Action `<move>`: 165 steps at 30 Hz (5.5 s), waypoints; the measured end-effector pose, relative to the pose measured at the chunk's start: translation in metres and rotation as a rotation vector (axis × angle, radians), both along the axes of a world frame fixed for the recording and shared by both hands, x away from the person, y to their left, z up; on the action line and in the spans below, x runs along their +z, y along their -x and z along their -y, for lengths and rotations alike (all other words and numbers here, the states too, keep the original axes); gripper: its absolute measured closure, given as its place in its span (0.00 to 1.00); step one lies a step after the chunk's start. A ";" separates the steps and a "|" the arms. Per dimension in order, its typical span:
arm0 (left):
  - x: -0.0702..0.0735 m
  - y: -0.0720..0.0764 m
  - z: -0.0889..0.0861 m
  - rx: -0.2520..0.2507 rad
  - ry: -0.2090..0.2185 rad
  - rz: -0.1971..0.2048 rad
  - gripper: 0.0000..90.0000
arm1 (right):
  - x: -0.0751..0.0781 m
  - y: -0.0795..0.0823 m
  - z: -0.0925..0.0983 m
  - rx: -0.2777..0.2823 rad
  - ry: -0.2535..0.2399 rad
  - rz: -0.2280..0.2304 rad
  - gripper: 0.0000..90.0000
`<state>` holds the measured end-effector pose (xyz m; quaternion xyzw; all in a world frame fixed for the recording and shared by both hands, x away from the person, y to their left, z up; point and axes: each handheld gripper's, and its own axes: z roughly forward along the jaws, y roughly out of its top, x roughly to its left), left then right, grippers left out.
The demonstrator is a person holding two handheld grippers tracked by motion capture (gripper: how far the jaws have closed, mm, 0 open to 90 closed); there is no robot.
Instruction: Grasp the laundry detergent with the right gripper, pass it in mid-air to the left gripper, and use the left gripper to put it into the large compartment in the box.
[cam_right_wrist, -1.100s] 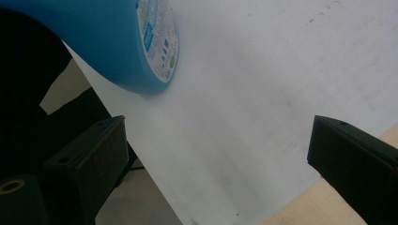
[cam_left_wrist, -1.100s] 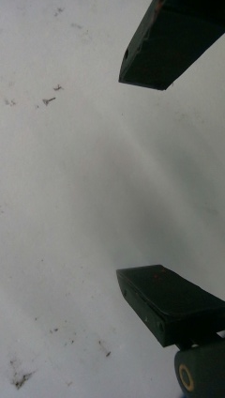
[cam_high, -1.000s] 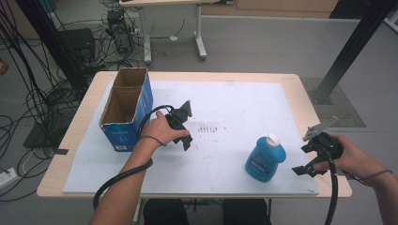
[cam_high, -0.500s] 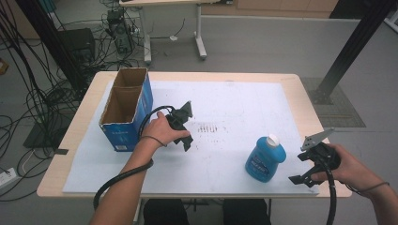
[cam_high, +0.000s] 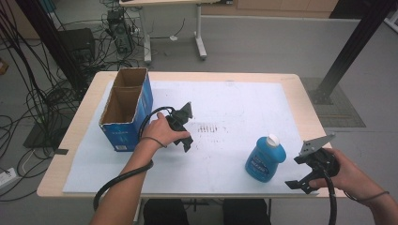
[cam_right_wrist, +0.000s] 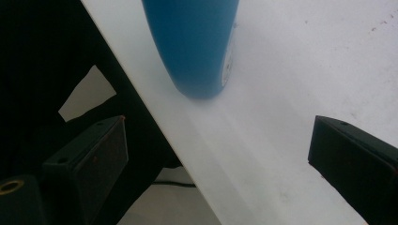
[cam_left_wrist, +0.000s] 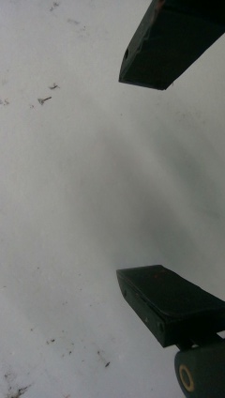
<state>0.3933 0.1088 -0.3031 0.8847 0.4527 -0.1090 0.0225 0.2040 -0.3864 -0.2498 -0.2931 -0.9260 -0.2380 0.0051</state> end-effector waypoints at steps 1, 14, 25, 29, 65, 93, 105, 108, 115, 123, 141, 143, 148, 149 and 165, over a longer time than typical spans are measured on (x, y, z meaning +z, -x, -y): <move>0.000 0.000 0.001 0.004 -0.003 0.000 0.08 | -0.001 0.001 0.000 -0.002 -0.001 0.001 0.05; -0.002 0.000 0.003 -0.001 -0.008 -0.008 0.08 | -0.007 0.018 0.001 -0.019 -0.024 0.028 0.05; -0.002 0.001 0.001 0.004 0.000 -0.004 0.08 | -0.011 0.028 0.008 -0.045 -0.065 0.055 0.05; -0.003 0.001 0.001 0.002 -0.001 -0.011 0.08 | -0.014 0.034 0.013 -0.059 -0.094 0.070 0.05; 0.002 0.002 -0.002 0.009 0.000 0.001 0.08 | -0.060 0.056 0.026 -0.092 -0.276 0.165 0.03; 0.006 0.003 -0.002 0.008 -0.006 0.008 0.08 | -0.088 0.062 0.019 -0.118 -0.379 0.224 0.03; 0.003 0.002 0.000 0.011 -0.007 0.002 0.08 | -0.098 0.062 0.018 -0.149 -0.409 0.238 0.02; 0.003 0.001 0.000 0.010 -0.007 -0.001 0.08 | -0.098 0.061 0.018 -0.152 -0.413 0.240 0.02; 0.003 0.001 0.000 0.007 -0.008 -0.002 0.08 | -0.097 0.060 0.017 -0.148 -0.409 0.241 0.02; 0.003 0.002 0.000 0.009 -0.009 0.000 0.08 | -0.098 0.061 0.018 -0.152 -0.412 0.246 0.02; 0.005 0.002 0.002 0.008 -0.014 0.006 0.08 | -0.100 0.063 0.021 -0.165 -0.422 0.260 0.02; 0.005 0.002 0.001 0.008 -0.014 0.007 0.08 | -0.100 0.063 0.021 -0.167 -0.423 0.260 0.02; 0.005 0.002 0.000 0.013 -0.009 0.007 0.08 | -0.101 0.064 0.022 -0.169 -0.425 0.262 0.03; 0.005 0.002 0.000 0.012 -0.010 0.005 0.08 | -0.100 0.064 0.021 -0.172 -0.424 0.262 0.02; 0.009 0.002 0.001 0.012 -0.016 0.010 0.08 | -0.098 0.066 0.022 -0.164 -0.422 0.262 0.03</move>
